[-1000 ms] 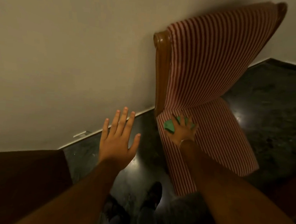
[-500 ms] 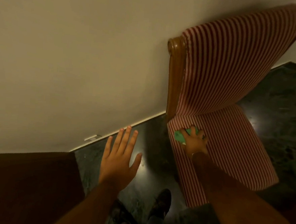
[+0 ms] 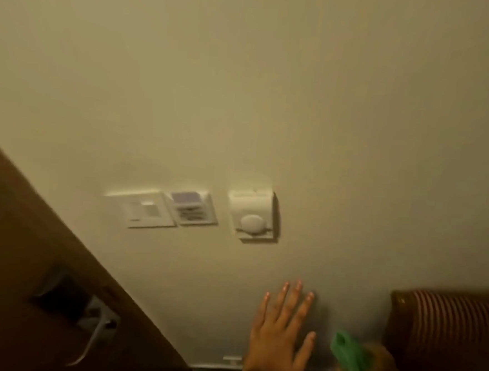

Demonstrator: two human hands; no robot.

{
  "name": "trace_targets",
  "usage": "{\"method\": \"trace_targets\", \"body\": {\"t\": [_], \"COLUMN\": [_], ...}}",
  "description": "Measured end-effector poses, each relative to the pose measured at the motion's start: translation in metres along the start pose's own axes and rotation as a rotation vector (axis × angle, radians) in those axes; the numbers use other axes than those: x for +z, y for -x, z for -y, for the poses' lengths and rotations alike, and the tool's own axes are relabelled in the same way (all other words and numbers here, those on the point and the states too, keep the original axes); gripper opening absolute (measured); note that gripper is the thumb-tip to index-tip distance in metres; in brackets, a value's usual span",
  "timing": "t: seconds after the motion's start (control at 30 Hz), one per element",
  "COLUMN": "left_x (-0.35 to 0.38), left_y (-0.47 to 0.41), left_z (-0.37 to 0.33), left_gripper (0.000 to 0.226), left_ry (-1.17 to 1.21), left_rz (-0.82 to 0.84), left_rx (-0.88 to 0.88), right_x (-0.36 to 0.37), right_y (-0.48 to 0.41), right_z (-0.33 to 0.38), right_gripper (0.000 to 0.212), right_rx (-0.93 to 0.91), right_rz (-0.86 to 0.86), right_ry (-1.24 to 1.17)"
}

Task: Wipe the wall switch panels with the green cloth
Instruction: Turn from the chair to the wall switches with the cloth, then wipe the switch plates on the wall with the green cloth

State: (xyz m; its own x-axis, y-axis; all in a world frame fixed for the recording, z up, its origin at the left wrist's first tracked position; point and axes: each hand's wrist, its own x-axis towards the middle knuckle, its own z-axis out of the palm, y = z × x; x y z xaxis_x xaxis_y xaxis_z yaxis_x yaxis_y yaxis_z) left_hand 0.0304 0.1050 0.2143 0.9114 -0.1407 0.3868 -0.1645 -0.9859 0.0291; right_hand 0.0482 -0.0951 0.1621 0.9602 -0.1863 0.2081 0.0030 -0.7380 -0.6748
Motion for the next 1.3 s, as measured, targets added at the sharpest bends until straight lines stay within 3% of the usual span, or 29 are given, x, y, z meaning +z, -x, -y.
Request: {"method": "trace_targets", "body": {"t": [0.1,0.13,0.2,0.4,0.7,1.0,1.3], "left_x": [-0.057,-0.076,-0.107,-0.217,-0.353,-0.341,-0.299], "left_y": [-0.025,-0.03,-0.04,-0.081,-0.137,-0.161,-0.195], "left_z": [0.032,0.044,0.066,0.141,0.245,0.291,0.315], "left_gripper": [0.085,0.085,0.082,0.079,0.077,0.075,0.078], "left_ry": [-0.111,-0.116,-0.115,-0.16,-0.262,-0.195,-0.2], "left_rz": [-0.113,-0.139,-0.199,-0.402,-0.694,-0.683,-0.882], "left_rx": [-0.07,-0.091,-0.107,-0.116,-0.248,-0.22,-0.219], "right_x": [-0.035,-0.047,-0.066,-0.109,-0.115,-0.028,0.065], "right_y": [-0.02,-0.027,-0.041,-0.058,-0.044,-0.015,0.002], "right_z": [0.09,0.117,0.163,0.257,0.359,0.358,0.335], "right_gripper": [0.071,0.061,0.051,0.07,0.053,0.049,0.049], "right_rx": [-0.08,-0.121,-0.245,-0.511,-0.683,-0.632,-0.546], "right_rz": [-0.372,-0.49,-0.552,-0.456,-0.445,-0.341,-0.206], "right_ry": [-0.058,-0.079,-0.139,-0.408,-0.572,-0.466,-0.39]}}
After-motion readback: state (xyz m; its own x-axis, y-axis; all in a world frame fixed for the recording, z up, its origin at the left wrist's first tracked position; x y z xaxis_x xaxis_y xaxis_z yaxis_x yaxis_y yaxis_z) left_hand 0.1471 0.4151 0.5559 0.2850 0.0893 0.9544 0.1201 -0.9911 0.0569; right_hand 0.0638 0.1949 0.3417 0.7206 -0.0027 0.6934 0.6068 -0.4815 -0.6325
